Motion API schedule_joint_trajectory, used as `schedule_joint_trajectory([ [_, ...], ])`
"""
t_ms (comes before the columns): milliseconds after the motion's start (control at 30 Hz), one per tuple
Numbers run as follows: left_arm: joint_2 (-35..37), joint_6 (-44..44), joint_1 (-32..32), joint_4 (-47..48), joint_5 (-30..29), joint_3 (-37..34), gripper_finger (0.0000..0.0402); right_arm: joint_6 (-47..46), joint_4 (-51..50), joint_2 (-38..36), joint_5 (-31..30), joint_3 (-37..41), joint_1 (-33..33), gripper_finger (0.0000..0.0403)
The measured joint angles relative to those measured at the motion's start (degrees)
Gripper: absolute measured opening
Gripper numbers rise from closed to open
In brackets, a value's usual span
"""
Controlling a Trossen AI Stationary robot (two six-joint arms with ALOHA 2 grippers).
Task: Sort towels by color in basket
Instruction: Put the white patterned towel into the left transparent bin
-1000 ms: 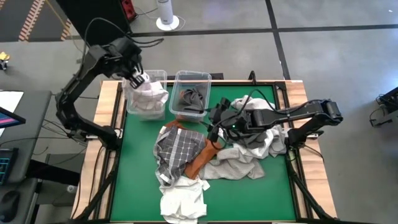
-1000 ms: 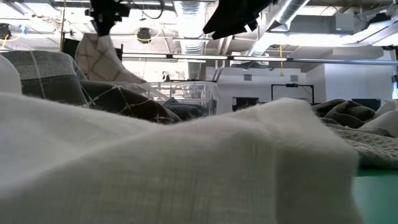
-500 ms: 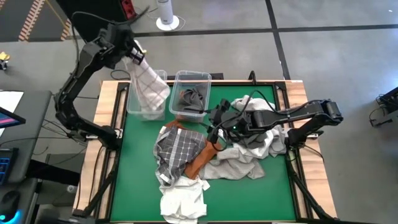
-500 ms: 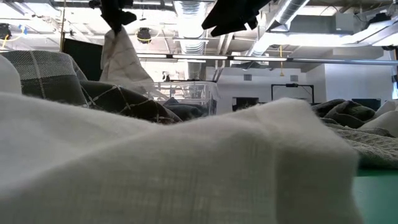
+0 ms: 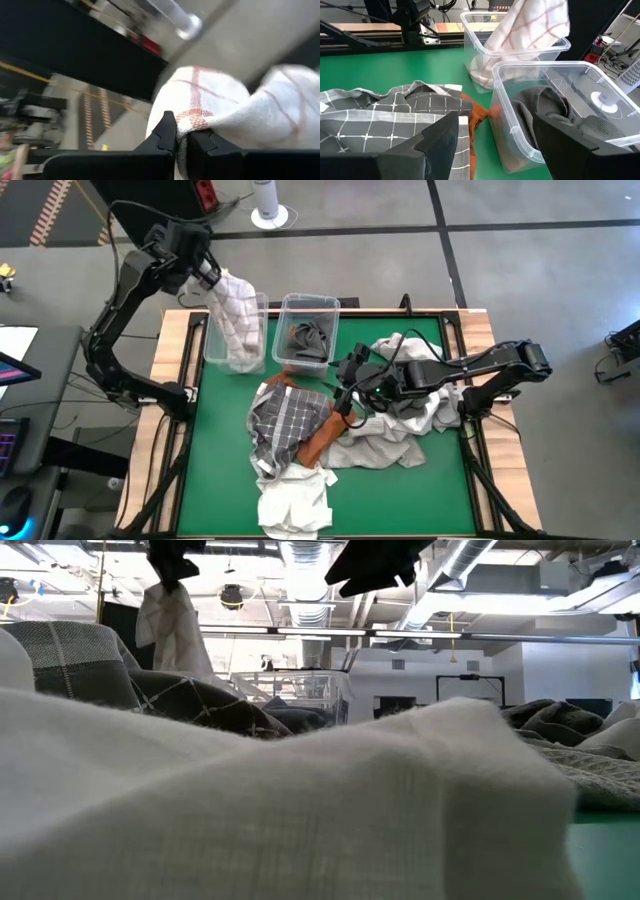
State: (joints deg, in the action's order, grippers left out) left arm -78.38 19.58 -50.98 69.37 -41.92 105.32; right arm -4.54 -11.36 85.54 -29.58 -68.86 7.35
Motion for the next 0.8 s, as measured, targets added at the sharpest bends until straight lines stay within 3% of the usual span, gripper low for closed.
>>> schedule_joint_trajectory([
  [100,-0.55,-3.52,0.78,6.61,7.68,-0.15,0.0009,0.0,0.79,0.0,0.0,0.0,-0.04,0.0285],
  [400,-2.52,-7.09,2.93,12.69,37.24,-0.5,0.0009,0.88,1.19,0.0,0.0,0.0,-0.74,0.0285],
  [633,-7.44,-8.29,5.5,18.08,48.56,-0.5,0.0009,1.91,1.16,0.0,0.0,0.0,-1.2,0.0285],
  [800,-10.99,-8.55,5.86,19.87,48.2,-1.68,0.0009,2.05,1.14,0.0,0.0,0.0,-1.17,0.0285],
])
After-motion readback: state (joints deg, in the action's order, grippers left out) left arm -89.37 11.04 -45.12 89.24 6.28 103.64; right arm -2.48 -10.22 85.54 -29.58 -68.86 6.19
